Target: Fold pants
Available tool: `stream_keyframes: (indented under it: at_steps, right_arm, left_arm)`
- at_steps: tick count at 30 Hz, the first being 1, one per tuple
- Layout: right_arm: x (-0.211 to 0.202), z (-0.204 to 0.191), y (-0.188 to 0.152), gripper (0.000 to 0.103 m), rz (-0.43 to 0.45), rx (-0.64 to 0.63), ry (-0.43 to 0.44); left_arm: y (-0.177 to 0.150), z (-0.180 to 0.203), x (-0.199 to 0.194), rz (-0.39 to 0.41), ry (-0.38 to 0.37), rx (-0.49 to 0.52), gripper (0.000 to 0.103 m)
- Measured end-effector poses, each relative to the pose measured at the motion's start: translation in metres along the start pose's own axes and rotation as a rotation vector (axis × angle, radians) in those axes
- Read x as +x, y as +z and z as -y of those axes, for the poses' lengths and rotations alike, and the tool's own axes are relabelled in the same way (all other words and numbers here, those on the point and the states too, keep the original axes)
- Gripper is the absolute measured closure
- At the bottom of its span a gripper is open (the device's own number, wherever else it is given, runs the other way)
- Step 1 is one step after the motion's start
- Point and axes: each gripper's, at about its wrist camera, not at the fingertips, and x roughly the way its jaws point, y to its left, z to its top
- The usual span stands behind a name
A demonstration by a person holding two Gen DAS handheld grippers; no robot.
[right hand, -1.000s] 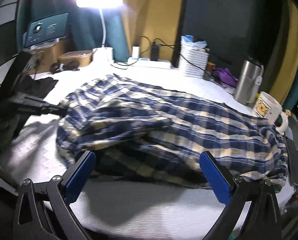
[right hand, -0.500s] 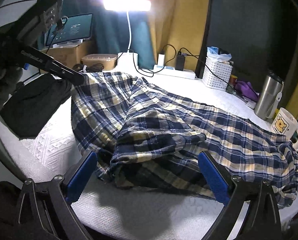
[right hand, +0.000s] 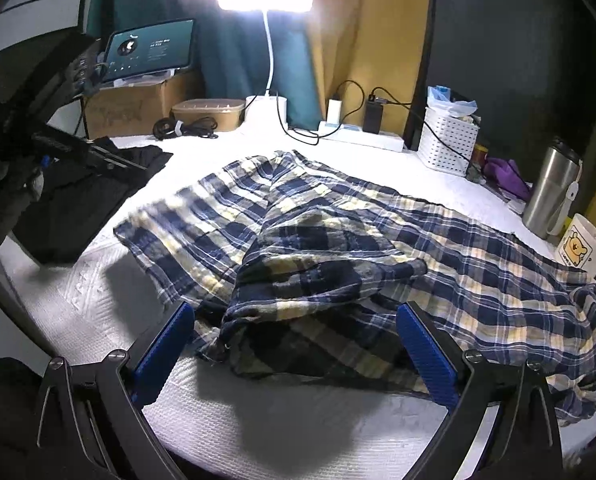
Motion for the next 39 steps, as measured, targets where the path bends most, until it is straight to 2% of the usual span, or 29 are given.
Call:
stream_keyframes:
  at_steps: [8,11,15,17,18,19,21,26,29,34,37,39]
  right_arm:
    - [0.001,-0.003,0.002,0.002,-0.013,-0.001,-0.014]
    - [0.002,0.001,0.001,0.002,-0.026,0.019,-0.029]
    - [0.000,0.006,-0.002,0.002,-0.036,0.031,-0.047]
    - [-0.001,0.007,-0.003,0.002,-0.037,0.032,-0.054]
    - [-0.002,0.007,-0.003,0.002,-0.036,0.035,-0.056]
    - [-0.002,0.007,-0.004,0.002,-0.035,0.037,-0.056]
    - [-0.002,0.007,-0.005,0.002,-0.035,0.039,-0.056]
    - [0.002,0.007,-0.008,0.002,-0.052,0.046,-0.059]
    - [0.006,0.009,-0.010,0.002,-0.060,0.056,-0.056]
    - [0.011,0.011,-0.015,0.002,-0.079,0.054,-0.047]
    - [0.008,0.014,-0.017,0.002,-0.078,0.058,-0.046]
    - [0.005,0.017,-0.017,0.002,-0.068,0.063,-0.049]
  left_arm:
    - [-0.029,0.010,0.019,-0.079,-0.031,0.108,0.050]
    - [-0.038,0.012,0.027,-0.099,-0.039,0.100,0.050]
    - [-0.039,0.016,0.031,-0.056,-0.046,0.102,0.051]
    - [-0.039,0.014,0.033,-0.038,-0.054,0.091,0.068]
    - [-0.039,0.012,0.035,-0.039,-0.042,0.086,0.091]
    - [-0.038,0.009,0.036,-0.048,-0.037,0.077,0.095]
    - [-0.038,0.006,0.030,-0.037,-0.035,0.062,0.098]
    - [-0.035,0.010,0.009,-0.019,-0.007,0.070,0.099]
    - [-0.034,0.012,0.000,-0.026,-0.016,0.073,0.099]
    - [-0.050,0.009,0.027,-0.116,0.037,0.065,0.099]
    - [-0.048,0.006,0.025,-0.099,0.041,0.033,0.094]
    - [-0.045,0.003,0.021,-0.086,0.076,0.019,0.094]
